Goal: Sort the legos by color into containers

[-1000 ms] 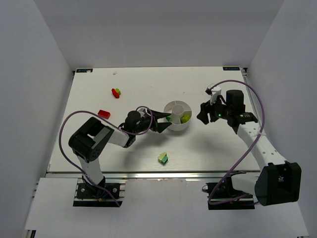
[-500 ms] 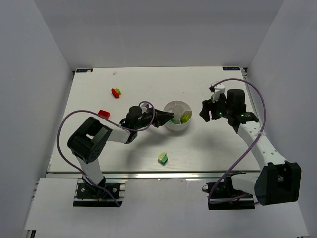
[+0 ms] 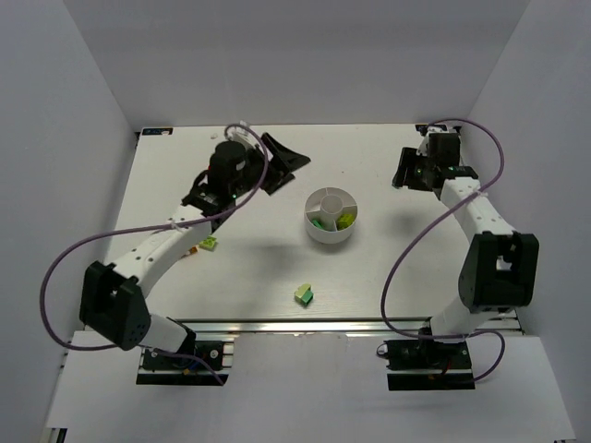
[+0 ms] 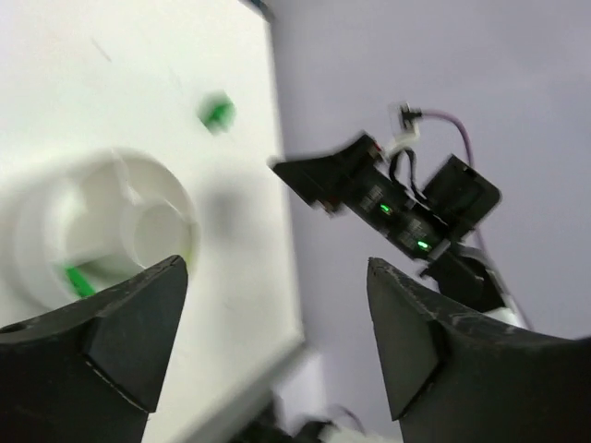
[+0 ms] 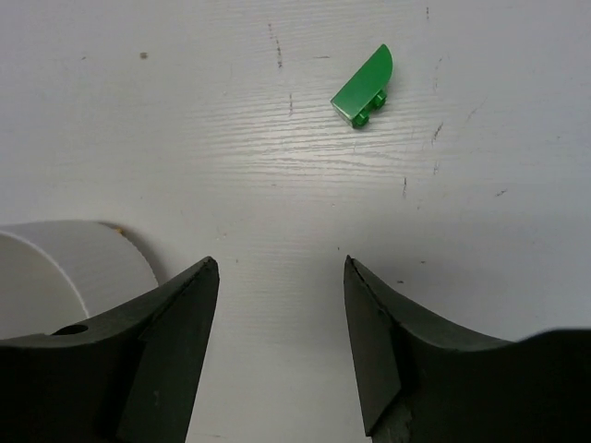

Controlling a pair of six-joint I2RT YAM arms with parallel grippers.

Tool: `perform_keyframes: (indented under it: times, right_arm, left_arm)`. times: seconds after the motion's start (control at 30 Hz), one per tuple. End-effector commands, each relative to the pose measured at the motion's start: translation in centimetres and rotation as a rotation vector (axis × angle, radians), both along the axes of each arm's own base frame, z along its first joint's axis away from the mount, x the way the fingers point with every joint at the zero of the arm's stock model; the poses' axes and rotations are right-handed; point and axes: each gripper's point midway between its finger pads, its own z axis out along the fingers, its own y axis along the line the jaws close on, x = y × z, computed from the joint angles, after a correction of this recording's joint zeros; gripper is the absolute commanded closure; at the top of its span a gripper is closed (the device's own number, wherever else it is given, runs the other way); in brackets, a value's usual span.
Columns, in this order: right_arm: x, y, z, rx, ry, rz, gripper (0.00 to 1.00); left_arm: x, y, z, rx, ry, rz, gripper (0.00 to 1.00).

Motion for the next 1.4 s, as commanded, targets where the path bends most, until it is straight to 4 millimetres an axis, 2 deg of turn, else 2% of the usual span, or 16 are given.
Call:
perform_keyframes:
  times: [0.0,0.07,0.13,0.2,0.3,0.33,0.37,0.53,0.8,0.97,1.17,1.37]
  right_arm:
    - [1.7,0.0,0.8,0.125,0.043,-0.039,0.38]
    - [2.8,0.1,-0.3,0.127,0.068,-0.029,0.33]
    - [4.4,0.1,-0.6,0.124,0.071,-0.022,0.27]
    - [5.8,-1.7,-1.5,0.120,0.081,-0.065,0.22]
    - [6.9,-2.2,-2.7,0.113,0.095,-0.086,0.22]
    - [7.3,-2.4,-3.9,0.107,0.114,-0.095,0.22]
    - [7.9,-2.6,-4.0,0.104,0.107,-0.104,0.23]
    - [9.9,-4.0,-6.4,0.058,0.109,-0.169,0.26]
    - [12.7,-4.4,-7.8,0.052,0.086,-0.190,0.29]
    - [13.2,-4.4,-9.6,0.051,0.106,-0.196,0.30]
    - [12.0,-4.8,-11.7,0.035,0.154,-0.218,0.36]
    - [11.6,-4.2,-12.0,0.060,0.162,-0.194,0.50]
  left_arm:
    - [0.4,7.6,-2.9,0.501,-0.049,0.179,0.11]
    - [1.0,10.4,-2.6,0.564,-0.062,0.284,0.09]
    - [0.9,11.6,-2.9,0.573,-0.053,0.322,0.09]
    - [0.5,13.0,-4.0,0.563,-0.026,0.366,0.09]
    - [-0.1,13.6,-4.9,0.566,-0.011,0.379,0.09]
    - [-0.3,13.8,-5.0,0.569,-0.008,0.384,0.09]
    - [-0.6,14.3,-5.2,0.580,-0.001,0.394,0.09]
    - [-1.5,15.7,-5.4,0.602,0.011,0.434,0.09]
    - [-2.2,16.7,-5.5,0.600,0.015,0.476,0.09]
    - [-2.2,17.1,-5.7,0.617,0.029,0.487,0.09]
    - [-2.3,17.1,-6.0,0.621,0.041,0.490,0.09]
    - [-2.1,17.2,-6.2,0.630,0.042,0.490,0.09]
